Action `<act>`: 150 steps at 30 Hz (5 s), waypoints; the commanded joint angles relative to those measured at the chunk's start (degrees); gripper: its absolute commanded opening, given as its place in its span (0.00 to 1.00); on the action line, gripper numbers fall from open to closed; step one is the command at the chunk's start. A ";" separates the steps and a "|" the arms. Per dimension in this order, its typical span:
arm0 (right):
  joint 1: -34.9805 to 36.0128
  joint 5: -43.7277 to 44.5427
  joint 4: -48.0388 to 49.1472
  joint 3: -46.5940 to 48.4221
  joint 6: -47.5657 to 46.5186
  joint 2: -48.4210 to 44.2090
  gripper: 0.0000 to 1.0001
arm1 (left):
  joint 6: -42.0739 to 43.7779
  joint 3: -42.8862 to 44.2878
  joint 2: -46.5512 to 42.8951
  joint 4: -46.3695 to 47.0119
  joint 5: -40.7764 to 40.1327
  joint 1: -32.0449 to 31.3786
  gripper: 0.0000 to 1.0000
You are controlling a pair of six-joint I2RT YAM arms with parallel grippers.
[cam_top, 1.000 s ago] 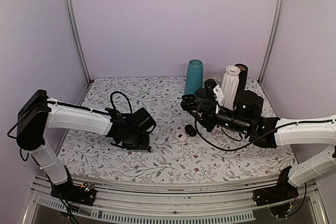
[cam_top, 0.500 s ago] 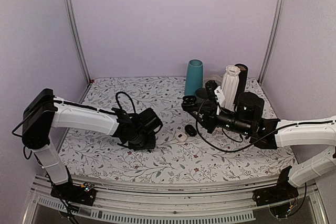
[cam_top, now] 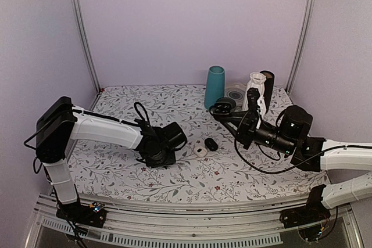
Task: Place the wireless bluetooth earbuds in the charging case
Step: Pick up the right earbud from the center of the board, then insert the right earbud into the right side groove of the charging case.
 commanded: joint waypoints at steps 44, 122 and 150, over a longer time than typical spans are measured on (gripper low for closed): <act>-0.23 -1.72 -1.30 -3.96 0.83 -2.97 0.03 | -2.53 4.01 4.66 -4.72 -5.23 -1.18 0.05; 1.82 -28.98 8.18 28.49 20.18 26.33 0.03 | 75.01 -5.09 -39.69 40.90 3.53 -9.06 0.00; 2.19 -27.35 7.37 29.80 18.99 26.04 0.03 | 72.83 -4.56 -37.09 41.42 6.64 -9.92 0.01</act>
